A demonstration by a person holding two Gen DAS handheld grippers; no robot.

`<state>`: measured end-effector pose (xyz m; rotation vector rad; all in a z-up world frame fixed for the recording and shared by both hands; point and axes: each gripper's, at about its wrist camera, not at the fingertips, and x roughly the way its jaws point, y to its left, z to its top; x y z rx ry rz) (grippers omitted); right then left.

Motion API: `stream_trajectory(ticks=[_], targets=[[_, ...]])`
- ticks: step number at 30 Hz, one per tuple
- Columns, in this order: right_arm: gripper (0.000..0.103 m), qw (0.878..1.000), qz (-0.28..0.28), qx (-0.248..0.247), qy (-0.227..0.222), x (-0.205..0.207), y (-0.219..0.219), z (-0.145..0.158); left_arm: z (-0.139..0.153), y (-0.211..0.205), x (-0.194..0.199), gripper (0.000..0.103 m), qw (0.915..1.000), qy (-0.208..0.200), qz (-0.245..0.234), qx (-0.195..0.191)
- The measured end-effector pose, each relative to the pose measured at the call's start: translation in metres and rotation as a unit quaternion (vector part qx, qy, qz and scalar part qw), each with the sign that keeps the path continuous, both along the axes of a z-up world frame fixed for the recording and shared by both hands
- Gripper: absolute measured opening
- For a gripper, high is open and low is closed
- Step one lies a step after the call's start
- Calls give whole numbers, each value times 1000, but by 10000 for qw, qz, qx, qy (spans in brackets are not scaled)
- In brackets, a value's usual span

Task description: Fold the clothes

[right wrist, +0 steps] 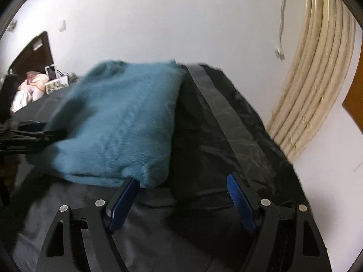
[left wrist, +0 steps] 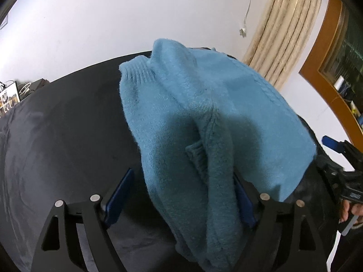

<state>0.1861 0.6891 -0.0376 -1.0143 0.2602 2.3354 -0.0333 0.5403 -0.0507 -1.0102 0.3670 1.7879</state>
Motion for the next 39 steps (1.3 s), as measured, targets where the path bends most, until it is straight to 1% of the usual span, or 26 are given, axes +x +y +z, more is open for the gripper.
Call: stream_trajectory(ticks=[2, 5, 7, 11, 13, 15, 19, 28, 35, 39], targets=[[81, 9994, 187, 42, 294, 2, -11, 13, 0, 0, 0, 88, 9999, -31, 155, 22], [82, 9979, 364, 83, 537, -8, -22, 21, -2, 0, 3, 93, 9992, -15, 388, -3], [82, 9983, 358, 199, 405, -22, -28, 16, -2, -1, 5, 95, 9986, 21, 528, -27], [82, 9989, 442, 173, -16, -54, -30, -5, -1, -6, 15, 97, 9973, 486, 552, -85], [82, 9989, 374, 220, -177, -63, -29, -15, 0, -3, 16, 98, 9964, 631, 548, -115], [84, 9988, 334, 273, -236, -66, -30, -19, -1, -1, 15, 101, 9959, 692, 569, -120], [85, 9987, 271, 332, -263, -72, -33, -23, -5, 4, 8, 103, 9961, 652, 579, -110], [89, 9995, 66, 243, -214, -78, -37, -26, -1, 10, 9, 103, 9924, 1143, 356, -295], [90, 9996, 14, 222, -149, -80, -45, -27, -4, 3, 6, 103, 9925, 1067, 545, -256], [94, 9999, -42, 93, -109, -77, -41, -28, 0, 0, 13, 103, 9902, 1147, 732, -328]])
